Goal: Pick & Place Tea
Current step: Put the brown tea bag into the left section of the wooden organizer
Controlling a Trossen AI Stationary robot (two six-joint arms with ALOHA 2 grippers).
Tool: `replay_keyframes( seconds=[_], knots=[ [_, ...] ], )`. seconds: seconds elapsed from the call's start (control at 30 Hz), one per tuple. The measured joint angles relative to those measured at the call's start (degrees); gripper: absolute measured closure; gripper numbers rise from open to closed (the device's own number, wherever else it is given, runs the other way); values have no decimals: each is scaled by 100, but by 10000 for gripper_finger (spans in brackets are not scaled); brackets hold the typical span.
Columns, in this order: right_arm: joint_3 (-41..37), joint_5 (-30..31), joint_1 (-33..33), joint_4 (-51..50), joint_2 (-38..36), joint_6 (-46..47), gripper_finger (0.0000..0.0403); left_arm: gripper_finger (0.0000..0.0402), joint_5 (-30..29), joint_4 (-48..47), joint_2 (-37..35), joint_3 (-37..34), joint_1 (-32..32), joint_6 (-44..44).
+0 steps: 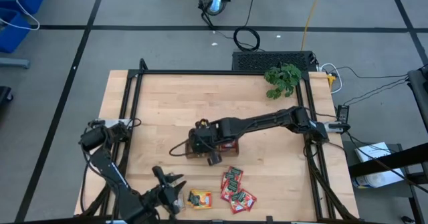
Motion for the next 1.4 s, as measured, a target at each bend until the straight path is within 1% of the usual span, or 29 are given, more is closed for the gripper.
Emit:
replay_keyframes(
  seconds=[0.07, 0.1, 0.17, 0.23, 0.3, 0.4, 0.47, 0.57, 0.67, 0.73, 0.8, 0.9, 0.97, 1.03, 1.07, 1.1, 1.17, 1.23, 1.27, 1.3, 1.33, 1.4],
  knots=[
    [-2, 116, 135, -10, -2, -157, 403, 272, 53, 151, -59, 0, 39, 296],
    [-2, 302, 223, -2, -12, -242, 403, 272, 37, 169, -80, 0, 52, 332],
    [-2, 860, 427, -6, -32, -429, 403, 269, 30, 157, -150, 0, 52, 317],
    [-10, 1390, 613, -11, -35, -529, 403, 257, 13, 157, -227, 4, 47, 323],
    [-13, 1617, 755, -25, -35, -534, 403, 235, 9, 151, -265, 4, 47, 349],
    [-13, 1617, 918, 3, -41, -428, 403, 190, -11, 149, -341, 4, 116, 548],
    [-16, 1613, 1008, -35, -66, -363, 403, 157, -11, 153, -419, 4, 242, 836],
    [-23, 1603, 1093, -116, -186, -228, 403, 112, 143, 269, -580, 4, 508, 1523],
    [-24, 1592, 1120, -281, -368, 42, 403, 81, 472, 356, -851, 4, 758, 2481],
    [-68, 1576, 1118, -398, -500, 167, 403, 69, 592, 252, -1128, 2, 896, 3059],
    [-214, 1446, 1119, -333, -658, 282, 403, 66, 628, 77, -1551, -6, 963, 3260],
    [-631, 1334, 1138, -143, -935, 319, 403, 72, 620, -188, -2376, -4, 1021, 3489],
    [-987, 1285, 1142, 70, -1130, 322, 403, 81, 601, -32, -3018, -161, 1019, 3776],
    [-1357, 1283, 1140, 367, -1362, 322, 403, 93, 771, 612, -3722, -558, 1049, 4354],
    [-1537, 1288, 1137, 475, -1484, 322, 403, 99, 1002, 1171, -4072, -846, 1124, 4799],
    [-1705, 1299, 1123, 612, -1614, 322, 403, 105, 1352, 1858, -4443, -1223, 1264, 5316],
    [-2043, 1298, 1099, 924, -1904, 335, 403, 117, 2339, 3495, -5078, -2085, 1659, 6416],
    [-2410, 1300, 1069, 1252, -2193, 389, 403, 127, 3520, 5021, -5609, -3017, 2137, 7178],
    [-2595, 1287, 1051, 1464, -2328, 400, 403, 131, 4115, 5692, -5830, -3486, 2371, 7415],
    [-2771, 1264, 1021, 1617, -2453, 395, 403, 135, 4527, 6247, -6007, -3906, 2564, 7524],
    [-2928, 1231, 971, 1722, -2558, 331, 403, 137, 4802, 6711, -6164, -4300, 2725, 7514],
    [-3130, 1048, 805, 1863, -2700, 281, 403, 139, 5027, 7366, -6347, -4979, 2917, 7208]
  ],
)
